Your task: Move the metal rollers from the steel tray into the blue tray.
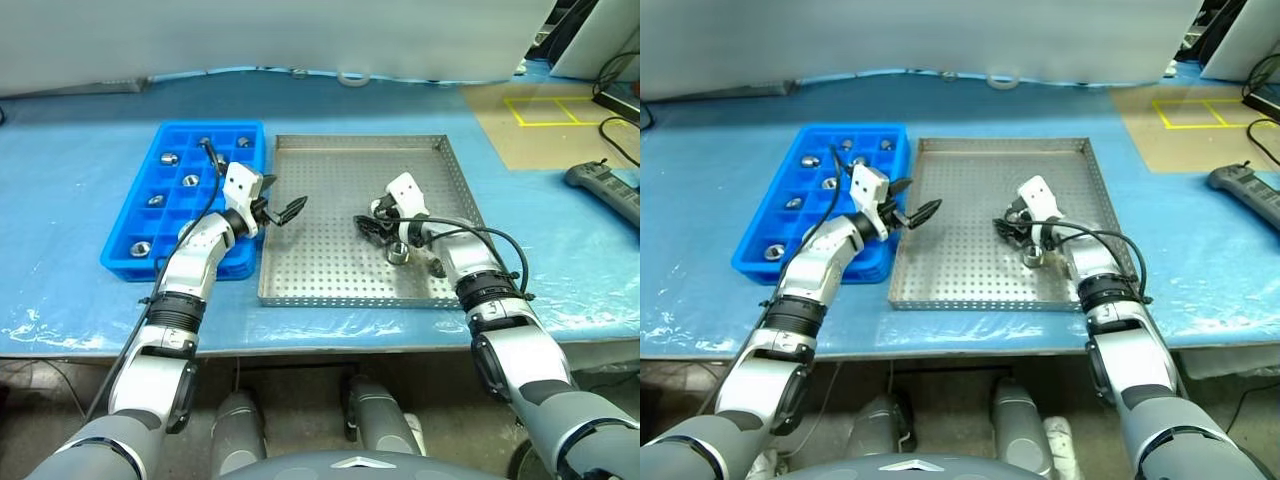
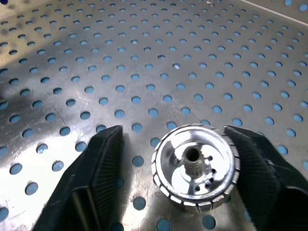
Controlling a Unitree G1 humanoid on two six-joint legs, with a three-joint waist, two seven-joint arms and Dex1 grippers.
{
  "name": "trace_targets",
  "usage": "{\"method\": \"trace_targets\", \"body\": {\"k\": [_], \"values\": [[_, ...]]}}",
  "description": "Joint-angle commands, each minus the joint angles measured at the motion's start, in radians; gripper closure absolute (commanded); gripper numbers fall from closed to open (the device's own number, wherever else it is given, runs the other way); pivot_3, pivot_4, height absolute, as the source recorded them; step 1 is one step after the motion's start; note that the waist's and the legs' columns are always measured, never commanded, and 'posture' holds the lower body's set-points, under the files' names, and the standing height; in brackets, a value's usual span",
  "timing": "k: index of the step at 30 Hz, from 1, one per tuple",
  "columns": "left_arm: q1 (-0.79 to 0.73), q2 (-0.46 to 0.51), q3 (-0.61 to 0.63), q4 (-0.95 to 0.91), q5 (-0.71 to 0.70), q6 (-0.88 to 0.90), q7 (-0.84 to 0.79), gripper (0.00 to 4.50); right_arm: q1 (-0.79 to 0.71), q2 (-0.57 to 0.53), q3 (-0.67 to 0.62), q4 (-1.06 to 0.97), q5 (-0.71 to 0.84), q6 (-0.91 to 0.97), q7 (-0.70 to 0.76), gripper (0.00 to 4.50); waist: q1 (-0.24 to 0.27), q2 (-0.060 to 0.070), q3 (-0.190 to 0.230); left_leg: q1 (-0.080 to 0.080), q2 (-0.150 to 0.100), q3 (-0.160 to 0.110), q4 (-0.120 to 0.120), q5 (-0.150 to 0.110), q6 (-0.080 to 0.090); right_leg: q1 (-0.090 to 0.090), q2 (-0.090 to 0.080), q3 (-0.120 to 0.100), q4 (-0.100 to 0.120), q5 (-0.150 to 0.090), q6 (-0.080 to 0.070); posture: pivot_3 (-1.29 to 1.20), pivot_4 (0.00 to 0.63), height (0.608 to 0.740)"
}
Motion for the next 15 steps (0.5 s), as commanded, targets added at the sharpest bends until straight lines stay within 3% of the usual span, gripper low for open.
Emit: {"method": "trace_targets", "body": {"k": [1,3,8,15], "values": [[0.008,0.015,0.031,-0.054,-0.007,-0.004,0.028,0.0,-0.031,0.01,-0.04,-0.019,0.038,-0.022,0.007,2.29,0.002,0.0,0.0,0.0,0.0,0.0,0.0,0.0,0.0,0.0,0.0,0.0,0.0,0.0,0.0,-0.38,0.15,0.74],[0.015,0.019,0.055,-0.071,-0.016,-0.003,0.058,0.0,-0.044,0.025,-0.064,-0.026,0.068,-0.032,0.023,2.83,0.003,0.0,0.0,0.0,0.0,0.0,0.0,0.0,0.0,0.0,0.0,0.0,0.0,0.0,0.0,-0.36,0.15,0.74],[0.041,0.02,0.18,-0.144,-0.056,0.011,0.21,0.0,-0.107,0.096,-0.099,-0.022,0.131,-0.067,0.087,2.83,0.002,0.0,0.0,0.0,0.001,0.0,0.0,0.0,0.0,-0.001,0.001,0.0,0.002,0.0,0.0,-0.26,0.15,0.74],[0.189,0.049,0.37,-0.326,-0.052,0.024,0.463,0.0,-0.301,0.265,-0.096,0.172,0.138,-0.152,0.115,2.83,0.024,0.0,0.0,0.0,0.004,-0.001,-0.001,0.0,-0.002,-0.002,0.002,-0.003,0.003,0.0,0.0,-0.09,0.15,0.74]]}}
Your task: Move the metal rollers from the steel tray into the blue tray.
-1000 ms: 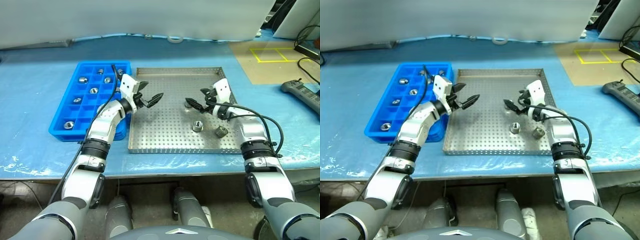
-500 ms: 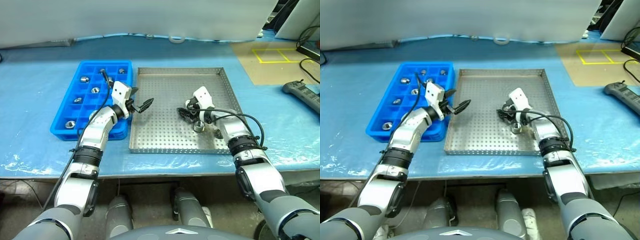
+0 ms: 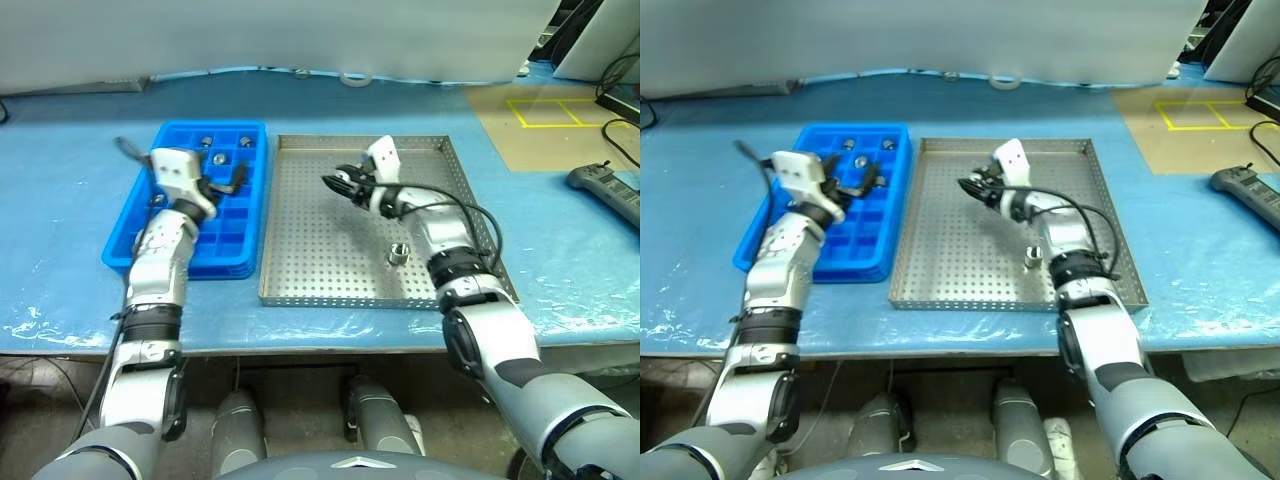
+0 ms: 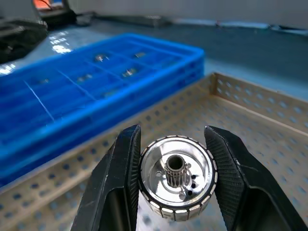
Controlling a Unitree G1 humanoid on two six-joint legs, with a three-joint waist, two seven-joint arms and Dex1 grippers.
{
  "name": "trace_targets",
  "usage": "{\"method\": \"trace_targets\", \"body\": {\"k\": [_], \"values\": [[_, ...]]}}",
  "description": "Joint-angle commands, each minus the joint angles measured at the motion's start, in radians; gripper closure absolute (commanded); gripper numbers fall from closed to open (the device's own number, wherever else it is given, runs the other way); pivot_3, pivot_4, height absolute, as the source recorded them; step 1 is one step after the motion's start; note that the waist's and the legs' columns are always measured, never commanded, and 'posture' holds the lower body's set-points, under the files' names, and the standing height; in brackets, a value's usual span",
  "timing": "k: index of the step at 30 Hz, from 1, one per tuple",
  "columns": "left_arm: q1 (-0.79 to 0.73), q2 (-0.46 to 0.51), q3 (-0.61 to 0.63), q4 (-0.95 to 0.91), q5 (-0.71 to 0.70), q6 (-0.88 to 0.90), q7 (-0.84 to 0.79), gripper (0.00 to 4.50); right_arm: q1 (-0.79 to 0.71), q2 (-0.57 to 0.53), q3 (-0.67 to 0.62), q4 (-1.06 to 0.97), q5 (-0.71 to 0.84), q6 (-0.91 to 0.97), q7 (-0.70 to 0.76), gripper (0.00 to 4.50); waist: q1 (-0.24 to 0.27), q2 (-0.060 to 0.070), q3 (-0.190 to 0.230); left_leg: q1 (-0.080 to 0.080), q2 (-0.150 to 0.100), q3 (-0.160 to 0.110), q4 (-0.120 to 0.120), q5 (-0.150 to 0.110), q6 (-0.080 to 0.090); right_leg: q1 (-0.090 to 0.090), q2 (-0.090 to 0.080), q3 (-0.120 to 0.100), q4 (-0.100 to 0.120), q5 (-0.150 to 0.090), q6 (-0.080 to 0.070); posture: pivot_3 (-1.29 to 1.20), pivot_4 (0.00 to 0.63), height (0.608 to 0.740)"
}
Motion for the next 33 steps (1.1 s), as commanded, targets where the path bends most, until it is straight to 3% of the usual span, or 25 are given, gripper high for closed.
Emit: {"method": "trace_targets", "body": {"k": [1,6,13,18,33], "values": [[0.078,0.016,0.073,-0.138,0.0,0.007,0.097,0.0,-0.104,0.076,-0.006,0.083,0.01,-0.073,0.003,2.83,0.014,0.0,0.0,-0.001,0.0,0.0,0.0,0.0,0.0,0.0,0.0,0.0,0.0,0.0,0.0,-0.07,0.15,0.74],[0.218,0.013,0.149,-0.279,-0.01,0.05,0.198,0.0,-0.241,0.213,0.025,0.212,-0.033,-0.13,-0.01,2.83,0.078,0.0,0.0,-0.002,0.002,0.0,-0.001,-0.001,-0.004,-0.001,0.0,-0.002,-0.001,0.0,0.0,0.04,0.15,0.74],[0.303,0.0,0.181,-0.376,-0.033,0.081,0.255,0.0,-0.345,0.301,0.039,0.313,-0.097,-0.132,-0.122,2.83,0.157,0.001,0.001,-0.002,0.0,-0.002,-0.003,-0.001,-0.007,0.002,-0.002,-0.005,-0.002,-0.001,0.0,0.11,0.15,0.74],[0.327,-0.009,0.174,-0.394,-0.039,0.084,0.267,0.0,-0.366,0.32,0.077,0.362,-0.18,-0.124,-0.26,2.83,0.159,0.0,0.001,-0.002,-0.003,-0.005,-0.003,0.0,-0.009,0.001,-0.004,-0.004,0.0,0.0,0.001,0.12,0.15,0.74],[0.366,-0.054,0.156,-0.444,-0.036,0.08,0.303,0.0,-0.379,0.41,0.074,0.371,-0.187,-0.127,-0.266,2.83,0.157,0.0,0.001,-0.002,0.01,-0.006,-0.015,0.009,-0.023,-0.008,0.011,-0.005,0.002,-0.002,0.0,0.19,0.15,0.74]]}}
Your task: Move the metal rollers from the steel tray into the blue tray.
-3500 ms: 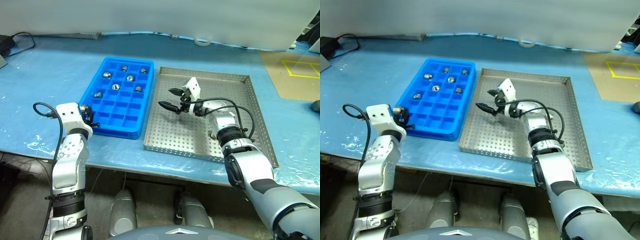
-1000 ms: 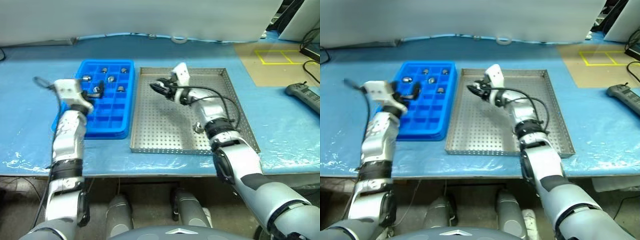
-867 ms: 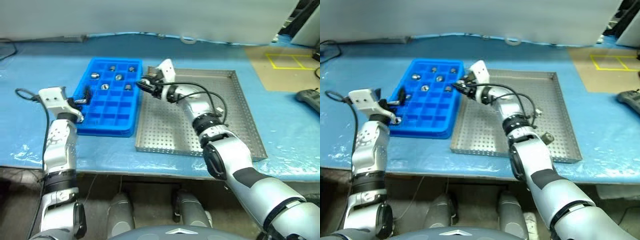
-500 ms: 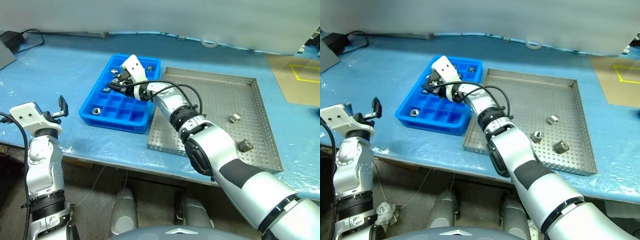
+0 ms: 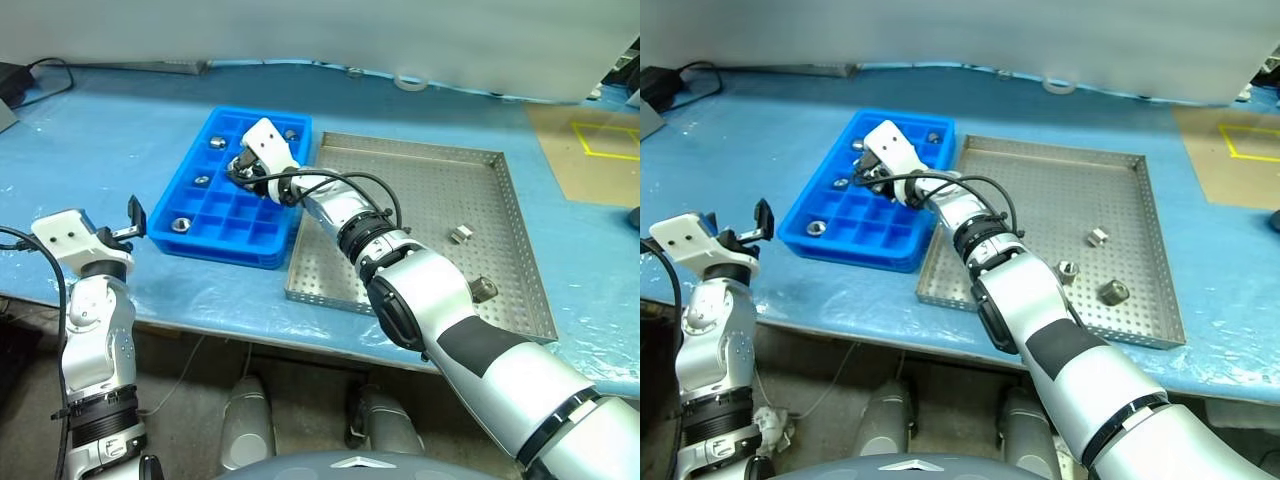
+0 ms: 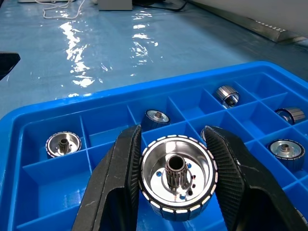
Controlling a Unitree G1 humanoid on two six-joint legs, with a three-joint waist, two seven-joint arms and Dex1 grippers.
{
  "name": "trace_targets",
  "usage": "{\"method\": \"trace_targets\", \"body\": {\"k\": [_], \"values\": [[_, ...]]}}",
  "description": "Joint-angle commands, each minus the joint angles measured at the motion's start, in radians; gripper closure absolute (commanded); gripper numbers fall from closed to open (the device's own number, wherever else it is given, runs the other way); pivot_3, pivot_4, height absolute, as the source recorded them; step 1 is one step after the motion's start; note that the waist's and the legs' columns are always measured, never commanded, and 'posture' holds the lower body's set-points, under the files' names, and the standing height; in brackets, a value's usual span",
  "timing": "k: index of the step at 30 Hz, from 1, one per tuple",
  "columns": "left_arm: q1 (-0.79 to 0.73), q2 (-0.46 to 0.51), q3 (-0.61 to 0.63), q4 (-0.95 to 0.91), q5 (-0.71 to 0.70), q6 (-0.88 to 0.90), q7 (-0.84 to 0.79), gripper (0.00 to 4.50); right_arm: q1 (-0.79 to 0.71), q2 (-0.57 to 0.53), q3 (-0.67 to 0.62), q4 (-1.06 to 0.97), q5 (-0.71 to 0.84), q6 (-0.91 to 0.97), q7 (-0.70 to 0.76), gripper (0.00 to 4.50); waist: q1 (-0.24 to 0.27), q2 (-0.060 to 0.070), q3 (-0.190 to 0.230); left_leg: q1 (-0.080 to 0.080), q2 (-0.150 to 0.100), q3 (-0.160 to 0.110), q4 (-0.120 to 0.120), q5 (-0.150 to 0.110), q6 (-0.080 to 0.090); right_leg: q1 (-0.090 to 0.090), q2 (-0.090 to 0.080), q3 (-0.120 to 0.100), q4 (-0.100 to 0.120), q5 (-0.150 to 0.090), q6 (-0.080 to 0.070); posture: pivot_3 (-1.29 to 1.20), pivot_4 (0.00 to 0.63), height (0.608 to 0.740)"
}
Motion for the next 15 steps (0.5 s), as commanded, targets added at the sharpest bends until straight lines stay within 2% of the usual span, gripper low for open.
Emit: {"method": "trace_targets", "body": {"k": [1,15], "values": [[0.036,-0.011,0.007,-0.084,0.006,-0.015,0.022,0.0,-0.051,0.124,0.0,-0.019,-0.002,-0.01,-0.014,2.83,0.001,0.0,0.0,0.0,0.0,0.0,0.0,0.0,0.0,0.0,0.0,0.0,0.0,0.0,0.0,0.21,0.15,0.74],[0.173,-0.071,0.028,-0.214,0.011,-0.014,0.092,0.0,-0.039,0.14,-0.017,0.0,0.011,0.018,-0.035,2.83,0.019,0.0,0.0,0.0,0.0,0.0,0.0,0.0,0.0,0.0,0.0,0.0,0.001,0.0,0.0,0.33,0.15,0.74]]}}
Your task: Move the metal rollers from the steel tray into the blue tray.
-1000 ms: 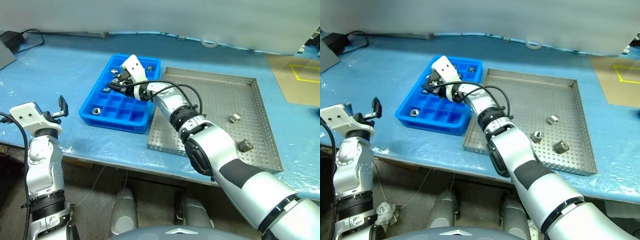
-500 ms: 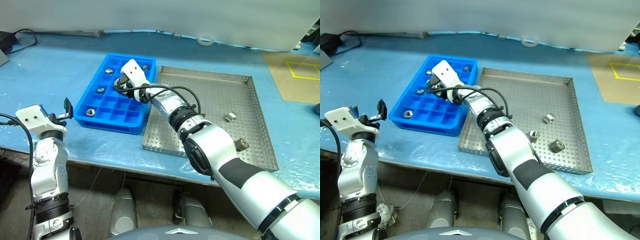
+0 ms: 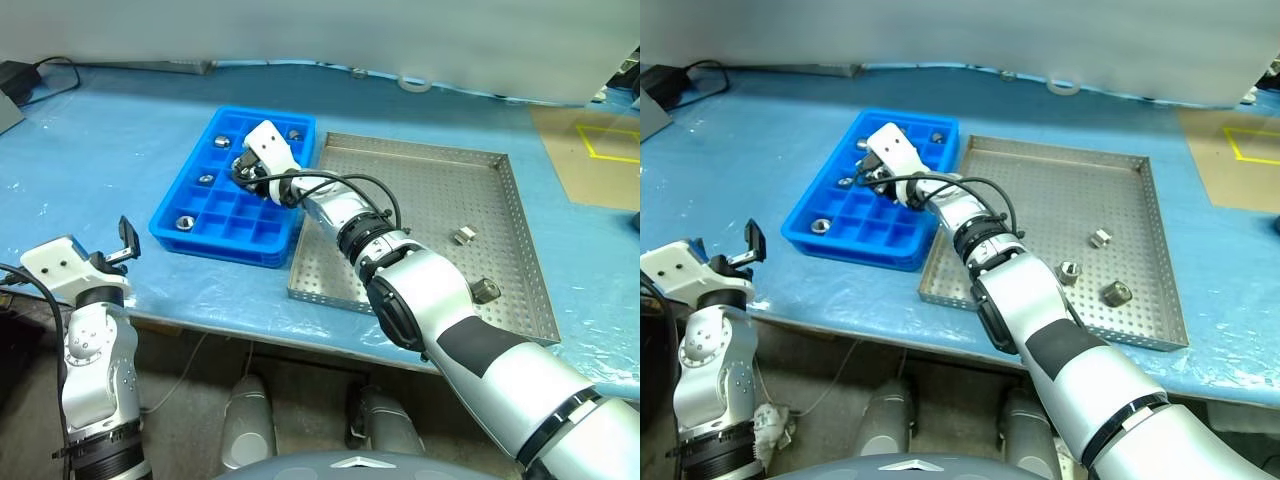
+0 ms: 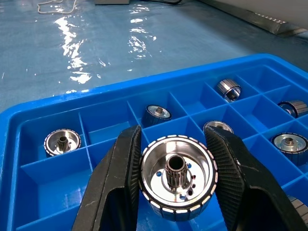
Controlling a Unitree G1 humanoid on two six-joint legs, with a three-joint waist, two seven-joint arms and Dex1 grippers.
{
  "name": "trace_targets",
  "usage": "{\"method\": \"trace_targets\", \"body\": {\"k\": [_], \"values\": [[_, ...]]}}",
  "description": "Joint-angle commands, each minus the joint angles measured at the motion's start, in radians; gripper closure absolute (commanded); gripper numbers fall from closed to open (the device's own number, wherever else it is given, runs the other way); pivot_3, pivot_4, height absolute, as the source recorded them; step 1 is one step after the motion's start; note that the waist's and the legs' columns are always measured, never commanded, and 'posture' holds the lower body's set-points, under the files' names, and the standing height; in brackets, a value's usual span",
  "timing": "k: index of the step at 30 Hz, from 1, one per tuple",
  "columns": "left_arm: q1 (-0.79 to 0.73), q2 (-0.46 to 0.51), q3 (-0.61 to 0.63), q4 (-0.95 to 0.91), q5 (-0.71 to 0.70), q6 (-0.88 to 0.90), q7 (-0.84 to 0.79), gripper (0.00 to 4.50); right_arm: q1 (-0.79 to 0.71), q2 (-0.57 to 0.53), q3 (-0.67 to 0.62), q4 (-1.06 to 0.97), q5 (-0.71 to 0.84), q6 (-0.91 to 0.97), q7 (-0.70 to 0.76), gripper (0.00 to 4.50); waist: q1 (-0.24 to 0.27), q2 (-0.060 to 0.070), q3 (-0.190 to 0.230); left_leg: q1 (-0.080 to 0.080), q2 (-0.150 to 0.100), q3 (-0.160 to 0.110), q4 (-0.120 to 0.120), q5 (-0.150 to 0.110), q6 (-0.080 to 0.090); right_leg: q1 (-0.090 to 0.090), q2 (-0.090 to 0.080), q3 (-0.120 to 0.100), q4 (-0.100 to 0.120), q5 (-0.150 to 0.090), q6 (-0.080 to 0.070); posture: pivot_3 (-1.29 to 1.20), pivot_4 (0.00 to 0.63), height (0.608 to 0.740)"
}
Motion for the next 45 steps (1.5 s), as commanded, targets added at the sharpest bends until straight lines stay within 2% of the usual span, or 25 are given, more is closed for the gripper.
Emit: {"method": "trace_targets", "body": {"k": [1,10,16,35,45], "values": [[0.016,0.0,0.022,-0.057,0.005,-0.013,0.016,0.0,-0.04,0.141,-0.014,-0.013,0.01,-0.001,-0.006,2.83,0.005,0.0,0.0,0.0,0.0,0.0,0.0,0.0,0.0,0.0,0.0,0.0,0.0,0.0,0.0,0.34,0.15,0.74],[0.055,-0.012,0.007,-0.112,0.016,0.003,0.037,0.0,-0.041,0.164,-0.012,-0.006,0.004,-0.001,-0.012,2.83,0.037,0.0,0.0,0.0,0.0,0.0,0.0,0.0,0.0,0.0,0.0,0.0,0.0,0.0,0.0,0.41,0.15,0.74],[0.126,-0.054,0.002,-0.17,0.029,0.007,0.056,0.0,-0.036,0.165,-0.014,0.003,0.001,0.006,-0.035,2.83,0.046,0.0,0.0,0.0,0.0,0.0,0.0,0.0,0.0,0.0,0.0,0.0,0.0,0.0,0.0,0.43,0.15,0.74],[0.186,-0.097,-0.001,-0.237,0.049,0.014,0.079,0.0,-0.019,0.178,-0.011,0.013,-0.007,0.011,-0.059,2.83,0.096,0.0,0.0,-0.003,0.0,-0.001,0.0,0.0,0.0,-0.005,0.0,0.001,0.002,0.0,0.001,0.51,0.15,0.74],[0.18,-0.098,-0.015,-0.224,0.055,0.019,0.072,0.0,-0.019,0.171,-0.031,0.014,0.007,0.022,-0.057,2.83,0.097,0.0,0.0,-0.003,0.0,-0.001,0.0,0.0,0.0,-0.005,0.0,0.001,0.002,0.0,0.001,0.49,0.15,0.74]]}}
